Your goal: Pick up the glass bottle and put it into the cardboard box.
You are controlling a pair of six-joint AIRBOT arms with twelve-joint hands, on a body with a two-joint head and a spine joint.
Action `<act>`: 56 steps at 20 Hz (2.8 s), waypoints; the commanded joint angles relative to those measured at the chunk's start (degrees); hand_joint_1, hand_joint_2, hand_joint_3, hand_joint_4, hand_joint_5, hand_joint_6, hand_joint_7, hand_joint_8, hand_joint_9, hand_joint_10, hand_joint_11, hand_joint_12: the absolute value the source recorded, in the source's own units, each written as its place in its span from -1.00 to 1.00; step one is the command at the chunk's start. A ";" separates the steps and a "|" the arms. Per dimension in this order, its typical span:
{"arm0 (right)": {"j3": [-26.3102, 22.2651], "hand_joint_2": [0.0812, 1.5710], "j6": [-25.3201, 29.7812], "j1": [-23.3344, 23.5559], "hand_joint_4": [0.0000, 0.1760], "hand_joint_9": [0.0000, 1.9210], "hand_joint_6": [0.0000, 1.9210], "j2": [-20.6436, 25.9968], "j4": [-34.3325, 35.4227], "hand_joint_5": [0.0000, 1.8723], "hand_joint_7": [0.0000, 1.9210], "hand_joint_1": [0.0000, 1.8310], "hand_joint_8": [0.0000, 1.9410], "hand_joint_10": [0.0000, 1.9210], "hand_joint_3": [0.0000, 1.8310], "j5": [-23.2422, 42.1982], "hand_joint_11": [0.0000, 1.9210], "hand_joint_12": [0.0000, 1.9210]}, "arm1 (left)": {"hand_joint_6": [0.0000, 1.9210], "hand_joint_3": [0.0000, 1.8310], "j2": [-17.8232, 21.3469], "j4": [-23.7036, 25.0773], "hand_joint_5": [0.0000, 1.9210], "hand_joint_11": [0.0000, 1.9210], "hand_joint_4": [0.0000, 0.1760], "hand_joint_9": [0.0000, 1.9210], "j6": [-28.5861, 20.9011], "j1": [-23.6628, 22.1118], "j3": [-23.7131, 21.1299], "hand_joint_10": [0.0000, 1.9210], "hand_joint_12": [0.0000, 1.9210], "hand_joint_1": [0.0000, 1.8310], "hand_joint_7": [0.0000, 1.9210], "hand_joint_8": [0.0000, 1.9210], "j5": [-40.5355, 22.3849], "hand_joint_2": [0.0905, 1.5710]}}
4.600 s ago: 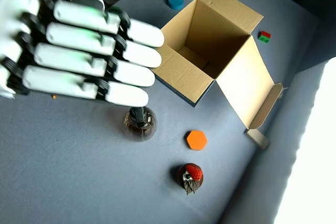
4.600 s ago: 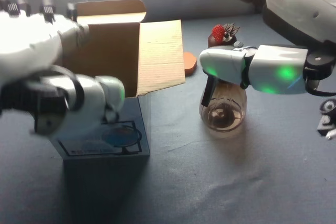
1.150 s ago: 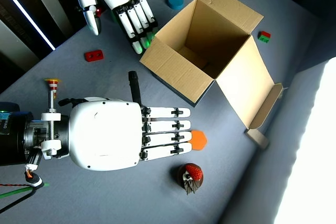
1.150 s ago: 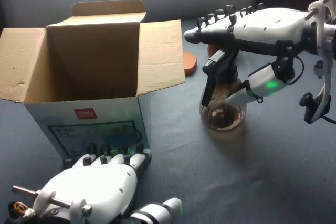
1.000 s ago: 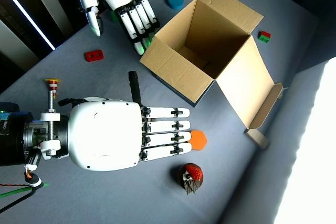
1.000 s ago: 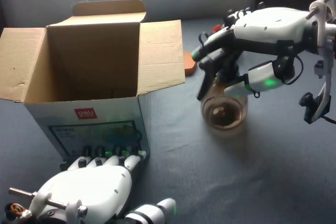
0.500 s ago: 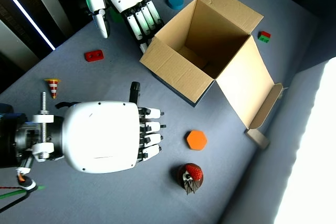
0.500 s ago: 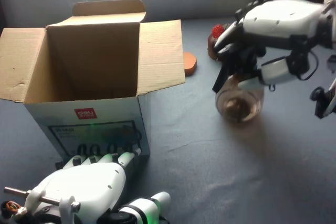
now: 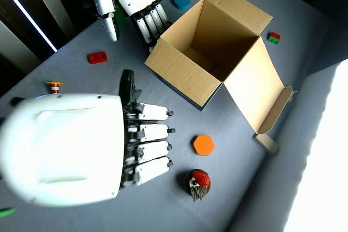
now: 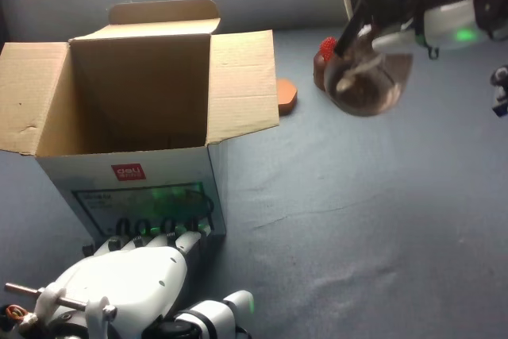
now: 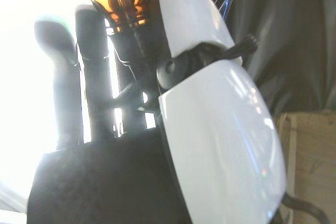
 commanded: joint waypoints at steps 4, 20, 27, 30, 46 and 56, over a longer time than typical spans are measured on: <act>-0.58 0.50 4.32 3.53 -1.00 -0.24 0.35 0.68 1.28 -0.21 -0.08 0.47 0.18 0.59 -1.00 10.06 -0.37 0.81 | -1.00 -1.00 0.55 4.94 -0.94 -1.00 -0.75 -0.92 -0.33 -0.41 0.47 -1.00 -0.81 -0.93 -0.90 -1.00 -1.41 0.60; 0.33 0.50 3.69 6.12 -1.00 -0.25 0.33 -8.12 6.76 -0.22 -0.08 0.47 0.20 0.60 -1.00 19.26 -0.36 0.81 | -1.00 -1.00 0.82 5.41 -0.94 -1.00 -0.78 -0.92 -2.48 0.09 1.22 -1.00 -0.83 -0.95 -0.90 -1.00 -0.06 0.60; 6.92 0.50 0.31 6.02 -1.00 -0.25 0.33 -17.35 11.09 -0.20 -0.08 0.47 0.21 0.60 -1.00 19.50 -0.37 0.81 | -1.00 -1.00 0.82 5.41 -0.93 -1.00 -0.83 -0.92 -3.29 0.09 0.98 -1.00 -0.83 -0.95 -0.90 -1.00 -0.06 0.60; 9.25 0.50 -0.43 5.69 -1.00 -0.25 0.33 -21.16 13.41 -0.20 -0.08 0.47 0.20 0.60 -1.00 18.17 -0.37 0.81 | -1.00 -1.00 0.78 5.41 -0.93 -1.00 -0.83 -0.92 -3.29 -0.07 1.24 -1.00 -0.83 -0.95 -0.90 -1.00 -0.06 0.60; 11.07 0.50 -28.95 3.87 -1.00 -0.26 0.31 -31.52 28.74 -0.21 -0.07 0.47 0.21 0.61 -1.00 0.00 -0.37 0.82 | -0.99 -1.00 0.78 5.41 -0.92 -1.00 -0.84 -0.92 -4.02 0.28 1.72 -1.00 -0.83 -0.95 -0.90 -1.00 0.86 0.60; 10.92 0.51 -37.55 1.93 -1.00 -0.26 0.31 -33.42 31.22 -0.21 -0.07 0.47 0.22 0.61 -1.00 -1.82 -0.38 0.82 | -1.00 -1.00 0.73 5.42 -0.92 -1.00 -0.83 -0.92 -3.98 0.69 1.82 -1.00 -0.81 -0.95 -0.90 -1.00 1.24 0.60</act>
